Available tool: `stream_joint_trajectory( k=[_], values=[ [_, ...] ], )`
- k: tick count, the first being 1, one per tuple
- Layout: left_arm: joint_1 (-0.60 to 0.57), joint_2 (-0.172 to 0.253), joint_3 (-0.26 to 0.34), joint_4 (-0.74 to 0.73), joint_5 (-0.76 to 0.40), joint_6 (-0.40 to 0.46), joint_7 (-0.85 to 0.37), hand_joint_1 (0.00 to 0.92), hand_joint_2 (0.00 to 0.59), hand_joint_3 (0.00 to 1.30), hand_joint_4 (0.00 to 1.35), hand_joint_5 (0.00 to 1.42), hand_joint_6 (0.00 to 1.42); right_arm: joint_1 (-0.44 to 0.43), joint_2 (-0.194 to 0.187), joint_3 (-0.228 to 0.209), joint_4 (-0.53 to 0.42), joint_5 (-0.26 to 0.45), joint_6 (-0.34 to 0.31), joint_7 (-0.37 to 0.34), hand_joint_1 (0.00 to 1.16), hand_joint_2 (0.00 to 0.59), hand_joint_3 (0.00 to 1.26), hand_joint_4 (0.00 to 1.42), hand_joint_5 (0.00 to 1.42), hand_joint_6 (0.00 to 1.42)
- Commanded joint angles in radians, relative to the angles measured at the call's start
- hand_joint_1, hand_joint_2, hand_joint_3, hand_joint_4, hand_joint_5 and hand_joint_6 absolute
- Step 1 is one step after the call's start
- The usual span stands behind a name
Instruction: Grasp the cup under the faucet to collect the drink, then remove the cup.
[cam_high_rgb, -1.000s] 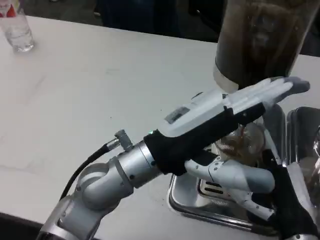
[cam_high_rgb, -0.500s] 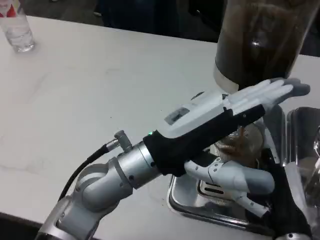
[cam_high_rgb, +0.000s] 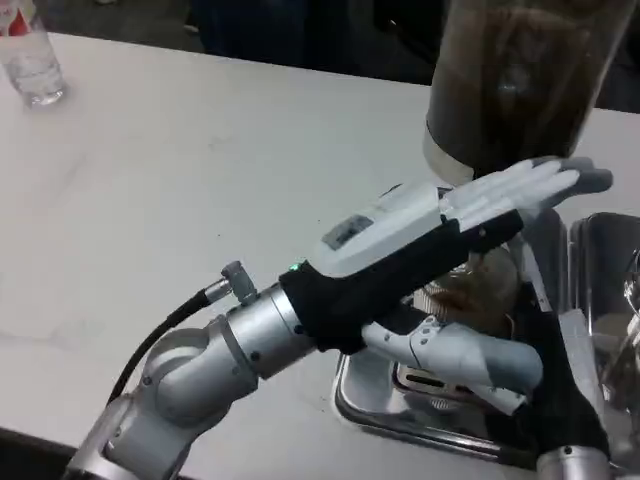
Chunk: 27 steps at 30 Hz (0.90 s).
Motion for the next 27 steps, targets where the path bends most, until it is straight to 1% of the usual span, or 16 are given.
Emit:
stream_joint_trajectory(
  k=[1, 4, 8, 13, 17, 19, 24, 27],
  values=[
    [0.029, 0.022, -0.009, 0.001, 0.025, 0.016, -0.021, 0.000, 0.089, 0.03, 0.00, 0.07, 0.02, -0.019, 0.012, 0.007, 0.037, -0.015, 0.017, -0.013, 0.65, 0.204, 0.00, 0.00, 0.00, 0.00],
    [0.030, 0.024, -0.007, 0.000, 0.025, 0.017, -0.021, 0.000, 0.089, 0.03, 0.00, 0.07, 0.02, -0.031, 0.021, 0.004, 0.060, -0.016, 0.004, -0.032, 0.66, 0.205, 0.00, 0.00, 0.00, 0.00],
    [0.029, 0.025, -0.003, 0.005, 0.027, 0.016, -0.016, 0.000, 0.089, 0.04, 0.00, 0.07, 0.02, -0.047, 0.027, 0.000, 0.088, -0.012, -0.002, -0.043, 0.70, 0.200, 0.00, 0.00, 0.00, 0.00],
    [0.029, 0.023, 0.002, 0.006, 0.028, 0.017, -0.012, 0.000, 0.089, 0.04, 0.00, 0.07, 0.02, -0.054, 0.033, 0.003, 0.112, -0.015, -0.004, -0.056, 0.75, 0.191, 0.00, 0.00, 0.00, 0.00],
    [0.051, 0.026, 0.018, -0.018, 0.017, 0.005, 0.004, 0.000, 0.096, 0.04, 0.00, 0.07, 0.02, -0.055, 0.033, 0.010, 0.120, -0.023, -0.021, -0.064, 0.76, 0.190, 0.00, 0.00, 0.00, 0.00],
    [0.063, 0.027, 0.033, -0.030, 0.008, -0.002, 0.016, 0.000, 0.097, 0.04, 0.00, 0.07, 0.01, -0.047, 0.031, 0.012, 0.111, -0.024, -0.026, -0.064, 0.76, 0.190, 0.00, 0.00, 0.00, 0.00],
    [0.103, 0.025, 0.113, -0.064, -0.050, -0.051, 0.066, 0.000, 0.106, 0.06, 0.00, 0.08, 0.01, -0.024, 0.027, 0.009, 0.093, -0.016, -0.038, -0.064, 0.76, 0.189, 0.00, 0.00, 0.00, 0.00],
    [0.119, 0.035, 0.167, -0.087, -0.026, -0.089, 0.104, 0.000, 0.111, 0.06, 0.00, 0.08, 0.01, -0.029, 0.030, 0.010, 0.100, -0.013, -0.041, -0.063, 0.76, 0.189, 0.00, 0.00, 0.00, 0.00]
  ],
)
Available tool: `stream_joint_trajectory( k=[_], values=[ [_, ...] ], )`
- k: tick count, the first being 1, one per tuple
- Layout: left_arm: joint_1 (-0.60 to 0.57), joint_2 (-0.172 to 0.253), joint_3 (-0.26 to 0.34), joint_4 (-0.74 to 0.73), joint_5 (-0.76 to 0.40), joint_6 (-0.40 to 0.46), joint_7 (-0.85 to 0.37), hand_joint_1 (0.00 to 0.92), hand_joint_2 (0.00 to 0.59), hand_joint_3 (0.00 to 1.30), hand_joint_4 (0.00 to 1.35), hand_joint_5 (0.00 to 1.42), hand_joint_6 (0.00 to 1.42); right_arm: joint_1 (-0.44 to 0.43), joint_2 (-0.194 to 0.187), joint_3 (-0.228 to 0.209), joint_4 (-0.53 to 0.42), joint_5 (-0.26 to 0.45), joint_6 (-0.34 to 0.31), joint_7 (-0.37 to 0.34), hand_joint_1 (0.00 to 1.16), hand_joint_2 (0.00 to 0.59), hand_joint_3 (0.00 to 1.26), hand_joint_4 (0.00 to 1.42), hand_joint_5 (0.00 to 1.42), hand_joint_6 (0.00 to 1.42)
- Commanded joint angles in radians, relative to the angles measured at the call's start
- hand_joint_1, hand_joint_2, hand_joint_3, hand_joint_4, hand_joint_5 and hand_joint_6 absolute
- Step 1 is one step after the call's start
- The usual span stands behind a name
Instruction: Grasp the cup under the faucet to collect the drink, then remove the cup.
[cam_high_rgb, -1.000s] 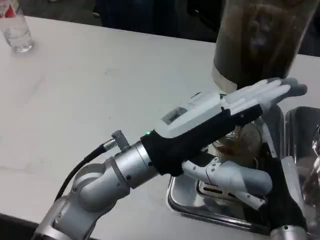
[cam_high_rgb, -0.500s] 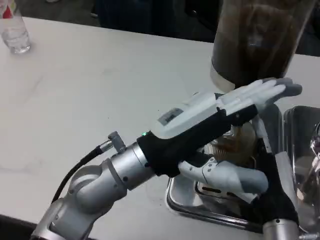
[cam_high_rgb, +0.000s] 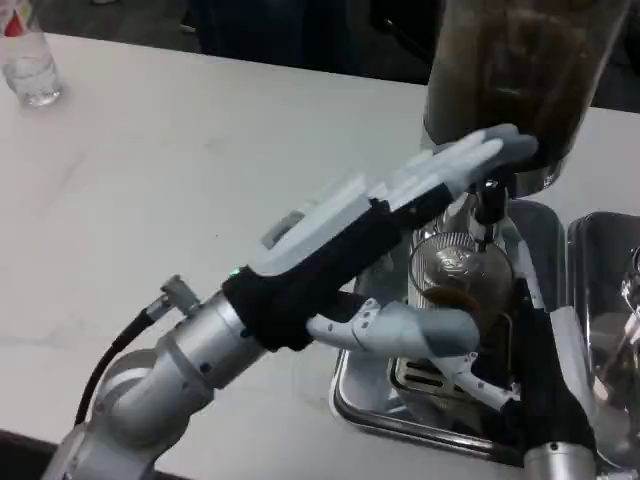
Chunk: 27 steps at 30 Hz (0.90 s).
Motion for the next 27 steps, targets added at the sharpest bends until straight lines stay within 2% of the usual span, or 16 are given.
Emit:
stream_joint_trajectory(
  k=[1, 7, 9, 14, 18, 21, 27],
  values=[
    [0.024, 0.014, 0.065, -0.039, 0.004, -0.058, 0.050, 0.000, 0.117, 0.06, 0.00, 0.07, 0.00, 0.008, 0.003, 0.002, 0.018, 0.008, 0.002, 0.006, 0.76, 0.189, 0.00, 0.00, 0.00, 0.00],
    [0.087, 0.016, 0.142, -0.070, -0.044, -0.082, 0.088, 0.000, 0.120, 0.06, 0.00, 0.07, 0.00, -0.002, 0.000, 0.000, 0.027, 0.018, -0.004, 0.015, 0.76, 0.190, 0.00, 0.00, 0.00, 0.00],
    [0.113, 0.028, 0.187, -0.061, -0.022, -0.117, 0.113, 0.000, 0.122, 0.06, 0.00, 0.07, 0.00, -0.011, -0.010, -0.002, 0.041, 0.032, -0.018, 0.035, 0.76, 0.190, 0.00, 0.00, 0.00, 0.00],
    [0.150, 0.069, 0.249, 0.099, 0.039, -0.194, 0.163, 0.000, 0.126, 0.07, 0.00, 0.07, 0.00, -0.041, -0.041, -0.012, 0.074, 0.054, -0.053, 0.076, 0.76, 0.190, 0.00, 0.00, 0.00, 0.02],
    [0.182, 0.093, 0.318, 0.243, 0.122, -0.266, 0.260, 0.000, 0.136, 0.08, 0.00, 0.07, 0.00, -0.042, -0.047, -0.018, 0.069, 0.060, -0.058, 0.081, 0.76, 0.187, 0.00, 0.00, 0.00, 0.04],
    [0.194, 0.102, 0.340, 0.326, 0.168, -0.279, 0.318, 0.000, 0.137, 0.09, 0.00, 0.08, 0.00, -0.033, -0.047, -0.016, 0.064, 0.061, -0.063, 0.083, 0.76, 0.187, 0.00, 0.00, 0.00, 0.04],
    [0.220, 0.112, 0.342, 0.415, 0.218, -0.285, 0.407, 0.000, 0.138, 0.09, 0.00, 0.08, 0.00, -0.019, -0.025, 0.000, 0.077, 0.065, -0.068, 0.082, 0.75, 0.187, 0.00, 0.00, 0.00, 0.07]
  ],
)
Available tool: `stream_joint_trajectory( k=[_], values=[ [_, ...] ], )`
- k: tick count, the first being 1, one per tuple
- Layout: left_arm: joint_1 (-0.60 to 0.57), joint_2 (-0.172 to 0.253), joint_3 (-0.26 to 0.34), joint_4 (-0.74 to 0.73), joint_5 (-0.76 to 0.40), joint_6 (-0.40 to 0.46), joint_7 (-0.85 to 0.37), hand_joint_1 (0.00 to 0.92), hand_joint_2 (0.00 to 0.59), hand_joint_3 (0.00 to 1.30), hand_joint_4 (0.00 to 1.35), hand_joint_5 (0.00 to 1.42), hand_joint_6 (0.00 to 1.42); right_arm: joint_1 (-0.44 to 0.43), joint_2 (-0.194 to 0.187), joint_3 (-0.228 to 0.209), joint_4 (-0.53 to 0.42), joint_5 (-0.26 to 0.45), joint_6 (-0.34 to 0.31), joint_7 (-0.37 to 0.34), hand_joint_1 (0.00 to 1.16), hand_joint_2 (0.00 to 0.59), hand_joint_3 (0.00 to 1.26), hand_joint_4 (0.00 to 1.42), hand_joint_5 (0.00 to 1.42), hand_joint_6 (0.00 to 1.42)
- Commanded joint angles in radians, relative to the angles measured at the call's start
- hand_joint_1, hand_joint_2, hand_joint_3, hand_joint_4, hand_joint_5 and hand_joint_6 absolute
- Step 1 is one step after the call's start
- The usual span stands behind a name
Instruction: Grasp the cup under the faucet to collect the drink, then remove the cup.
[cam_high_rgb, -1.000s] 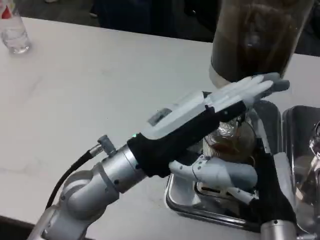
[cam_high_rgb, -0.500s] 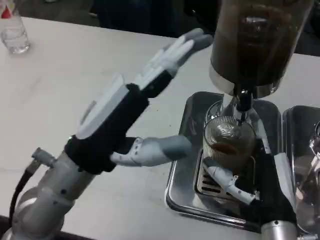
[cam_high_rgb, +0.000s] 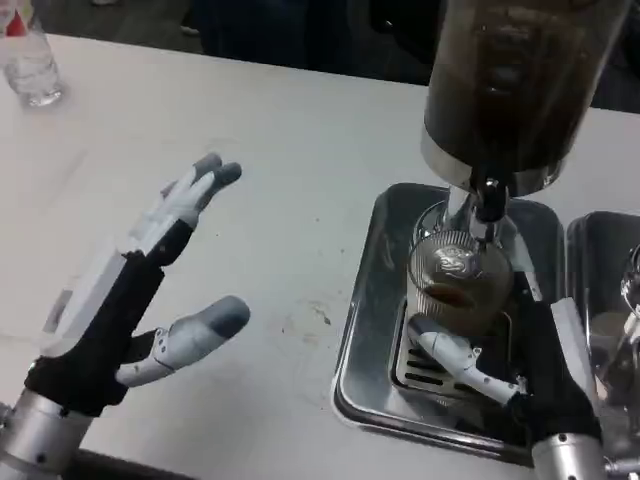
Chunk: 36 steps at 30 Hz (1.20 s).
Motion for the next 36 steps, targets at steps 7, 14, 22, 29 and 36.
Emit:
stream_joint_trajectory(
  k=[7, 14, 22, 29, 36],
  values=[
    [0.046, 0.036, -0.027, 0.133, 0.107, 0.001, 0.138, 0.000, 0.143, 0.10, 0.00, 0.08, 0.00, 0.015, 0.044, 0.012, 0.039, 0.012, -0.017, -0.001, 0.78, 0.186, 0.00, 0.00, 0.01, 0.11],
    [0.028, 0.043, -0.081, 0.213, 0.136, 0.013, 0.173, 0.000, 0.146, 0.10, 0.00, 0.08, 0.00, -0.001, 0.054, 0.001, 0.061, 0.022, -0.027, -0.008, 0.81, 0.186, 0.00, 0.03, 0.05, 0.14],
    [0.027, 0.043, -0.113, 0.239, 0.126, 0.016, 0.200, 0.000, 0.147, 0.11, 0.00, 0.08, 0.00, -0.012, 0.067, 0.008, 0.085, 0.012, -0.021, -0.023, 0.87, 0.183, 0.00, 0.12, 0.15, 0.21],
    [0.038, 0.045, -0.111, 0.244, 0.109, 0.018, 0.209, 0.000, 0.147, 0.11, 0.00, 0.08, 0.00, -0.029, 0.073, 0.012, 0.105, 0.007, -0.017, -0.024, 0.89, 0.185, 0.00, 0.17, 0.20, 0.25],
    [0.048, 0.049, -0.113, 0.239, 0.086, 0.021, 0.204, 0.000, 0.148, 0.11, 0.00, 0.08, 0.00, -0.037, 0.084, 0.014, 0.125, 0.010, -0.012, -0.030, 0.93, 0.190, 0.14, 0.28, 0.30, 0.33]
  ],
)
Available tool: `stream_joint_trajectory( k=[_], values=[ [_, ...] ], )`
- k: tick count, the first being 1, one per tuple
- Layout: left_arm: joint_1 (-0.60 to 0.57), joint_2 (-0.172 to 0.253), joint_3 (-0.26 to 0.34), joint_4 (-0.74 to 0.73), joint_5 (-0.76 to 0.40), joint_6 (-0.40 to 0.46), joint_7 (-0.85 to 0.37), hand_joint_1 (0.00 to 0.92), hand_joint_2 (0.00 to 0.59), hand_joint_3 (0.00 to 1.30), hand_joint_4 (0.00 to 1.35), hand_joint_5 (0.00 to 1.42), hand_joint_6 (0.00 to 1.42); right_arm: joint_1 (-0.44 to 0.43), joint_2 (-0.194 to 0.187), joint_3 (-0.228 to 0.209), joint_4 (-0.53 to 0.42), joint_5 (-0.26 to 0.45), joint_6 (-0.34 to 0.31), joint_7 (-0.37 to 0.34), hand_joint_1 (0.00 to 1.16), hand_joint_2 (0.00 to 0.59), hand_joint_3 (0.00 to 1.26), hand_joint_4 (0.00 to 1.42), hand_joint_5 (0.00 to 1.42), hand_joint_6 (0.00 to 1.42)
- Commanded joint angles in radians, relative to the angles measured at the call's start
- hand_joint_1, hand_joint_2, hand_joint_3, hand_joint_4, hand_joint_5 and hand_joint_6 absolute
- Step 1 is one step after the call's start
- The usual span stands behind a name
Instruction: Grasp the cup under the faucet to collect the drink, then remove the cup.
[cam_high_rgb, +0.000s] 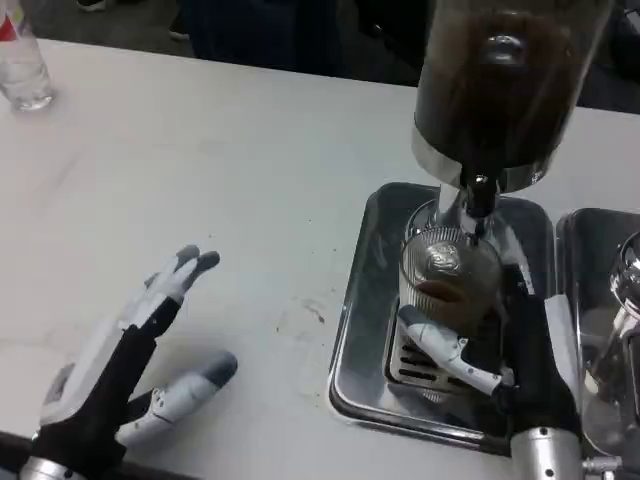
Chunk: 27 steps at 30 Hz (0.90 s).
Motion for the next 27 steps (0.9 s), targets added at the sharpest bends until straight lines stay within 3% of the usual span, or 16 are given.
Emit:
stream_joint_trajectory(
  k=[1, 13, 27],
  values=[
    [0.014, 0.014, -0.005, 0.001, -0.016, 0.008, 0.005, 0.000, 0.148, 0.11, 0.00, 0.08, 0.00, 0.005, 0.014, 0.015, 0.046, -0.001, 0.038, 0.016, 0.93, 0.190, 0.17, 0.31, 0.32, 0.34],
    [0.032, 0.017, -0.003, -0.012, -0.039, 0.017, -0.002, 0.000, 0.149, 0.12, 0.00, 0.08, 0.00, -0.028, 0.027, 0.019, 0.085, -0.016, 0.026, -0.040, 0.98, 0.189, 0.39, 0.47, 0.47, 0.51],
    [0.046, 0.025, -0.004, -0.023, -0.062, 0.026, -0.013, 0.000, 0.150, 0.13, 0.00, 0.09, 0.00, -0.065, 0.046, 0.007, 0.141, -0.010, -0.008, -0.093, 1.02, 0.186, 0.51, 0.55, 0.60, 0.67]
  ],
)
